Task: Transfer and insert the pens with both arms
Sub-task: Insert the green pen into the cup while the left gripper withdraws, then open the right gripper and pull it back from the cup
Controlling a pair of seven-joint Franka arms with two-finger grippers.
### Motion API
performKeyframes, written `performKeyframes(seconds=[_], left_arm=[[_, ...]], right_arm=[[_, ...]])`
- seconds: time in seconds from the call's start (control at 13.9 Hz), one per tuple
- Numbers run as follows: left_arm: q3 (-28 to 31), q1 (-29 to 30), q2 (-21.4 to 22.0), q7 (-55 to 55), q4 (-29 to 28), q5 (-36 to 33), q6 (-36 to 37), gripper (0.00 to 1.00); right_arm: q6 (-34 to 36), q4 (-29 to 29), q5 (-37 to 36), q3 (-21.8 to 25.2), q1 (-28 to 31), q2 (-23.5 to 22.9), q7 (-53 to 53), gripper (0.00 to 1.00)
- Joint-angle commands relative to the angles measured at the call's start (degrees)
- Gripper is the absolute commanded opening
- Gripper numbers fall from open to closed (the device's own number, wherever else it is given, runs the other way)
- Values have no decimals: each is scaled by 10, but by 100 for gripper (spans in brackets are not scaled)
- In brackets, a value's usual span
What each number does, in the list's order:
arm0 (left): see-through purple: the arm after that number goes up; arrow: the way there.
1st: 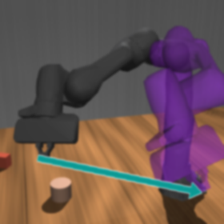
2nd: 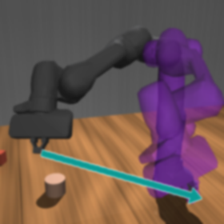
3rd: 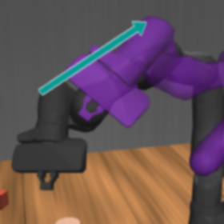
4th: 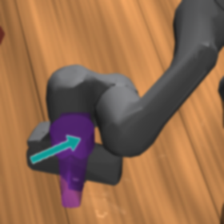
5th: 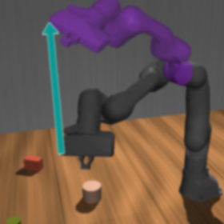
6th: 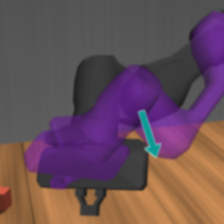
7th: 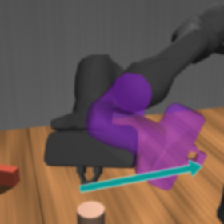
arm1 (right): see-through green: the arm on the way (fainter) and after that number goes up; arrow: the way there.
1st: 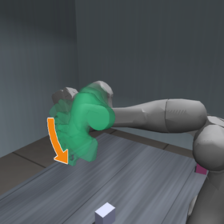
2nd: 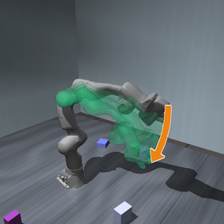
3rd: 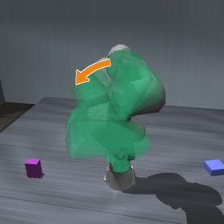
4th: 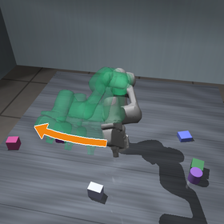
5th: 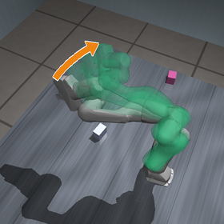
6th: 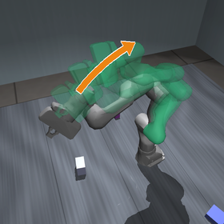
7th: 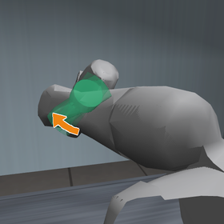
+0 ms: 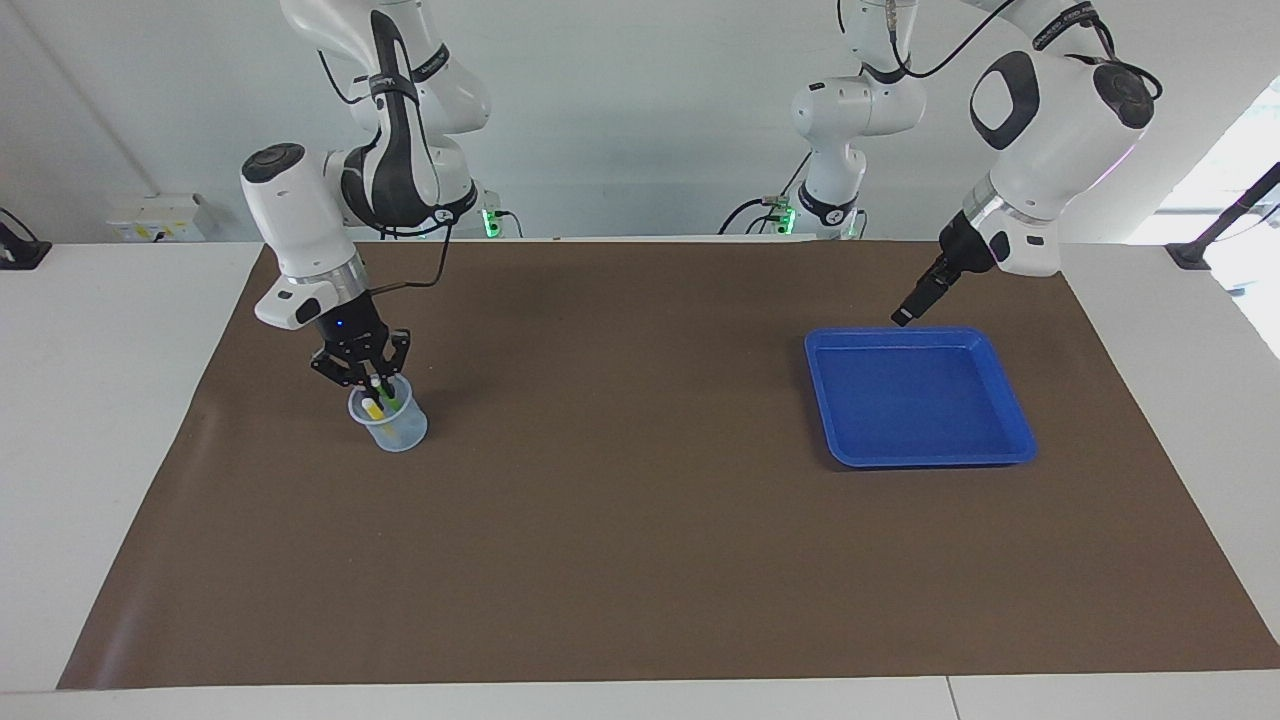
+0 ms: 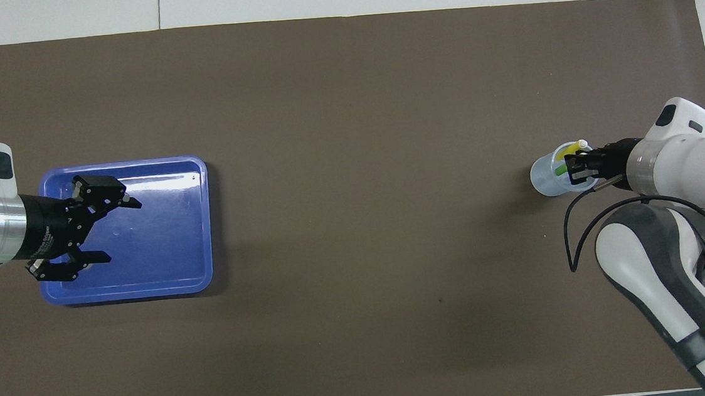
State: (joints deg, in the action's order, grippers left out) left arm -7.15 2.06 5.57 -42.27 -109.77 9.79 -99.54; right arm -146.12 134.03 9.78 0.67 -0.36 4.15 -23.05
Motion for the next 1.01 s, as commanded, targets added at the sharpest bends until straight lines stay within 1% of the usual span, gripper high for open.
performKeyframes(seconds=[0.0,0.07,0.14,0.29,0.36,0.43,0.5,0.58,0.65,0.72,0.79,0.86,0.94], left_arm=[[-11,7,-46,74,111,-45,99,100],[-10,8,-52,124,133,-49,128,100],[-12,15,-52,161,144,-68,144,100],[-20,16,-49,258,148,-93,178,100],[-20,15,-45,325,149,-106,193,100],[-18,15,-43,390,149,-108,213,100],[-17,15,-43,435,148,-108,224,100],[-21,13,-35,446,144,-107,220,100],[-26,8,-28,430,137,-107,215,100],[-36,8,-26,402,133,-106,208,100],[-37,7,-27,383,134,-104,196,100],[-38,2,-27,379,134,-103,170,100],[-37,-1,-28,379,134,-103,143,100]], right_arm=[[-17,14,-9,-4,3,2,-9,0],[-17,14,-9,-4,3,2,-8,0],[-17,14,-9,-4,3,2,-6,0],[-15,14,-9,-5,3,2,-5,0],[-14,13,-9,-6,3,2,-4,13],[-13,13,-9,-6,3,2,-4,34],[-10,13,-9,-6,3,2,-4,42],[-9,12,-9,-6,3,2,-3,54],[-9,11,-9,-6,3,2,-3,68],[-9,11,-9,-6,3,2,-3,85],[-8,9,-9,-6,3,2,-3,93],[-7,6,-9,-6,3,2,-3,97],[-7,5,-9,-6,3,1,-3,100]])
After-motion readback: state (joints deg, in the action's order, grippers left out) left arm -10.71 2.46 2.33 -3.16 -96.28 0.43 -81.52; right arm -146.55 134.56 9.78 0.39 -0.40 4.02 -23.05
